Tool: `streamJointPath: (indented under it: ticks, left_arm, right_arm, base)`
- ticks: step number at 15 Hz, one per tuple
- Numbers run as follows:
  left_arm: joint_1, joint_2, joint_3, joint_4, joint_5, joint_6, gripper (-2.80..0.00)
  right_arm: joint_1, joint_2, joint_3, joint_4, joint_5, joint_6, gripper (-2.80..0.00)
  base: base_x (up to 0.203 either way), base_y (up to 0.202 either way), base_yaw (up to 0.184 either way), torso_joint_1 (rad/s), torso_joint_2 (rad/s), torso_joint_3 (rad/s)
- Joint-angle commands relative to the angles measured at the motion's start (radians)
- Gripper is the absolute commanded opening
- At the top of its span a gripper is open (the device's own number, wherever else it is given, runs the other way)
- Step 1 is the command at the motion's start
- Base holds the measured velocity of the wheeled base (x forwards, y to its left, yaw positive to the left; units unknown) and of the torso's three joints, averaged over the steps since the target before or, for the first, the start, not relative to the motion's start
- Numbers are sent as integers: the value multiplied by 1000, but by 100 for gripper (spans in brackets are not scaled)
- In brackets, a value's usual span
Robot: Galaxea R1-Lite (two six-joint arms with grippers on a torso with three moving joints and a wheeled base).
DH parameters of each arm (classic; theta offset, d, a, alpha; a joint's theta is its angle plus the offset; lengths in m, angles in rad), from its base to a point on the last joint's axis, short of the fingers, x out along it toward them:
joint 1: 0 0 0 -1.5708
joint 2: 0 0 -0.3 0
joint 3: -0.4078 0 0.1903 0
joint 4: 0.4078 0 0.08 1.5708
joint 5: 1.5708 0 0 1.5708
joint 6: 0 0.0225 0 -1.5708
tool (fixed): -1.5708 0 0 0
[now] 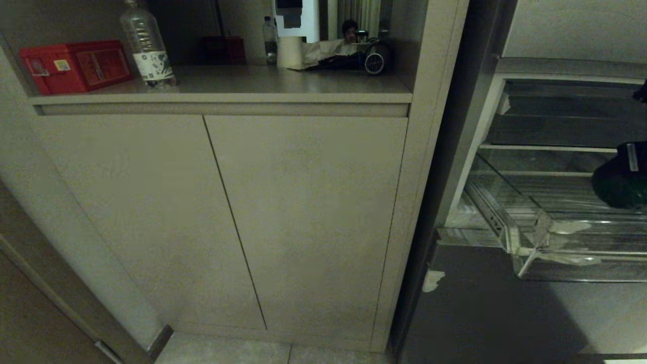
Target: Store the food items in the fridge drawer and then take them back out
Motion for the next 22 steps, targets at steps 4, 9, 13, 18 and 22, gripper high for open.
streamJointPath:
  ticks: [4,9,13,18,22]
  left_arm:
    - [0,1,0,0,0,0,-280]
    - [0,1,0,0,0,0,-280]
    - [0,1,0,0,0,0,-280]
    - [0,1,0,0,0,0,-280]
    - [0,1,0,0,0,0,-280]
  right_arm:
    - [-77,-195,91,3,-1,-5,-280]
    - [-89,-291,141,2,2,0,-280]
    - [-132,-467,293,-25,3,-3,-280]
    - [-146,-770,695,-218,3,-2,-280]
    - [-148,-845,806,-319,3,-1,-280]
  base:
    - [0,0,0,0,0,0]
    - [0,0,0,0,0,0]
    - [0,0,0,0,0,0]
    - [0,0,0,0,0,0]
    - [2,5,-92,2,1,2]
